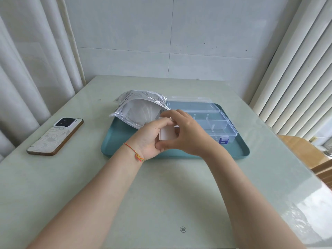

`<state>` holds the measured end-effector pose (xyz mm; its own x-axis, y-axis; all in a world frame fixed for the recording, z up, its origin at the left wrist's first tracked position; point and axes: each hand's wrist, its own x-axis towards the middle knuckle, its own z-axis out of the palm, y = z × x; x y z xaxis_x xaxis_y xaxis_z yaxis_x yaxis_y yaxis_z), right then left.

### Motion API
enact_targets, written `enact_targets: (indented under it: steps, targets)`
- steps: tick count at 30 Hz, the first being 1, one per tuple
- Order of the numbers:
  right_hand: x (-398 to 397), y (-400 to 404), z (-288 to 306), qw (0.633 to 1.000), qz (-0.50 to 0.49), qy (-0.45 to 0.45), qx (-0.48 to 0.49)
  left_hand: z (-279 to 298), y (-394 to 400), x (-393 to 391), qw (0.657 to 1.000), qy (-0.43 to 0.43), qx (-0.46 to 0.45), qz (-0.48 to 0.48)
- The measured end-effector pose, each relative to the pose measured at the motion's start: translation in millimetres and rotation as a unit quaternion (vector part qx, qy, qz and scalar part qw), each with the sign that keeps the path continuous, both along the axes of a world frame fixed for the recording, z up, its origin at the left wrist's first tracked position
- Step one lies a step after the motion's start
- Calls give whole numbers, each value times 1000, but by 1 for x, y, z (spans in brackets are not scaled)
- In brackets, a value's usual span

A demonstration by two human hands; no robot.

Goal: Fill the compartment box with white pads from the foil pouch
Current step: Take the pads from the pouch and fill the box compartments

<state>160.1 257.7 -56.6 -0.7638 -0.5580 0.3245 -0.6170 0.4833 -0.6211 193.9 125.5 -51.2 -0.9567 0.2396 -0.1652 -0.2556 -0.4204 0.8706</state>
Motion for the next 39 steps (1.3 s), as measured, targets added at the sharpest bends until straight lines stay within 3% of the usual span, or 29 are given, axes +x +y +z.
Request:
enact_targets:
  steps: [5, 17, 39]
  targets:
    - [4, 7, 5, 997, 2, 13, 72, 1, 0, -6, 999, -25, 5, 32]
    - [-1, 7, 3, 1000, 4, 8, 3, 5, 6, -3, 993, 26, -110, -20]
    - [0, 10, 4, 1000, 21, 8, 15, 5, 7, -8, 992, 16, -127, 9]
